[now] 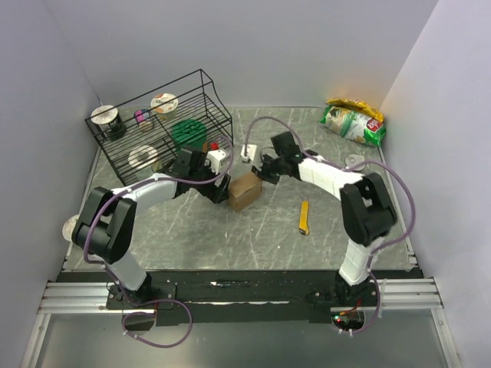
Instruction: Unpack the express box
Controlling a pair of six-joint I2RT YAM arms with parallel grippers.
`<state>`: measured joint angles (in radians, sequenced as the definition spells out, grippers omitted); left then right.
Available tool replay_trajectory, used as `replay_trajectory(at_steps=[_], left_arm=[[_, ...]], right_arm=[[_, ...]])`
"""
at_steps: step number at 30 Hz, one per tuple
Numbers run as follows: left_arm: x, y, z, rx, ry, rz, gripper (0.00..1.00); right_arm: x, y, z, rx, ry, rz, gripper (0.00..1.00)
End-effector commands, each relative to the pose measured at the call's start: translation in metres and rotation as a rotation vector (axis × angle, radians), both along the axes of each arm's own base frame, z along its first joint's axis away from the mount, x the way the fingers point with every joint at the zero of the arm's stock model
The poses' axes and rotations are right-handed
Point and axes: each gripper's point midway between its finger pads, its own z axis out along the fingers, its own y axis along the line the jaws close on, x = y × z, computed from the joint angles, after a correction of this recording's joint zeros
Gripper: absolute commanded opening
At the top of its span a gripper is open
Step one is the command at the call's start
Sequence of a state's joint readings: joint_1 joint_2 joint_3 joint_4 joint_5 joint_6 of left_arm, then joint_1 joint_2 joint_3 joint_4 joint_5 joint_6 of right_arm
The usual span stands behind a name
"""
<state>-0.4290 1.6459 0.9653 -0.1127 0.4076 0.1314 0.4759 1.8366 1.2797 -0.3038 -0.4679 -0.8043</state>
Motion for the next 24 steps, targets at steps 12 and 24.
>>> replay_trajectory(at_steps=[12, 24], left_arm=[[0.056, -0.009, 0.042, -0.108, -0.134, 0.073, 0.96], [-0.035, 0.004, 0.061, -0.27, -0.189, -0.219, 0.96]], right_arm=[[-0.139, -0.044, 0.013, -0.038, 0.28, -0.095, 0.15], [-0.103, 0.0, 0.117, 0.106, 0.005, 0.181, 1.0]])
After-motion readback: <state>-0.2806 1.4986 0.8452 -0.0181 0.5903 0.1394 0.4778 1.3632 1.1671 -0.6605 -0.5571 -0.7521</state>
